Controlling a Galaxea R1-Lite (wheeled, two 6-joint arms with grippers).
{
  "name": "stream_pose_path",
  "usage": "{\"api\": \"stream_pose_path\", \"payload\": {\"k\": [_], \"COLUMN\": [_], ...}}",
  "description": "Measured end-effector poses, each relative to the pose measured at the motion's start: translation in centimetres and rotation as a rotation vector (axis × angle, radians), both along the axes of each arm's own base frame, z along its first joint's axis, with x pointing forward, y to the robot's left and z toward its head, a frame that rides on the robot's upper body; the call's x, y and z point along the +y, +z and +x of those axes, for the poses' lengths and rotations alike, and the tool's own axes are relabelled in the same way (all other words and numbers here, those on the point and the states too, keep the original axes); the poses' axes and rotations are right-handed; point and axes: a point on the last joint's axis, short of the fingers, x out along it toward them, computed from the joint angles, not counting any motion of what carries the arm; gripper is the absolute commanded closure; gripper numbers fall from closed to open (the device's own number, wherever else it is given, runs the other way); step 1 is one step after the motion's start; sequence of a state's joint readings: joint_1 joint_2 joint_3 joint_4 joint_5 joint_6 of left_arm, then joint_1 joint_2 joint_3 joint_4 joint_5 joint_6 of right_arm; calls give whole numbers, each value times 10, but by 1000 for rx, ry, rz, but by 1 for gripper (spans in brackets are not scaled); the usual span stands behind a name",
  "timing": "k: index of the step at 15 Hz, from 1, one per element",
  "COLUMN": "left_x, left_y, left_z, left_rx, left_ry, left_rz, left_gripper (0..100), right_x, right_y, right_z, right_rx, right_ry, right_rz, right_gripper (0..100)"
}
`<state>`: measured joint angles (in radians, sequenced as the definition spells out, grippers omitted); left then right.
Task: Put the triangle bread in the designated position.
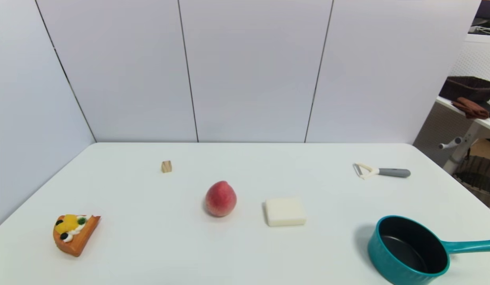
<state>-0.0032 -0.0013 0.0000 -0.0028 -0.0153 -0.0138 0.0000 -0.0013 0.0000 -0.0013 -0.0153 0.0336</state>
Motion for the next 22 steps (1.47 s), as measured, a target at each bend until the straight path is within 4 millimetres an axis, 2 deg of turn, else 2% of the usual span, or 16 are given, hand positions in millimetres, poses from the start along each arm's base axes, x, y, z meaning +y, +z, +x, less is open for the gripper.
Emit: {"api": "stream_pose_path", "payload": {"k": [11, 14, 18, 22], "left_x": [1, 1, 1, 0], "left_y": [0, 5, 46, 91], "left_z": [0, 4, 23, 72], "left_rx": [-2, 43, 161, 319], "left_ry": [26, 30, 34, 29], "left_rz": [-35, -25, -61, -9], "left_gripper": [0, 0, 0, 0], "right_x": [0, 0, 0, 0], "right_y": [0, 0, 0, 0], "right_z": [0, 0, 0, 0], "right_rx": [0, 0, 0, 0], "right_ry": [0, 0, 0, 0], "right_rz": [1, 1, 1, 1], "right_gripper": [0, 0, 0, 0]}}
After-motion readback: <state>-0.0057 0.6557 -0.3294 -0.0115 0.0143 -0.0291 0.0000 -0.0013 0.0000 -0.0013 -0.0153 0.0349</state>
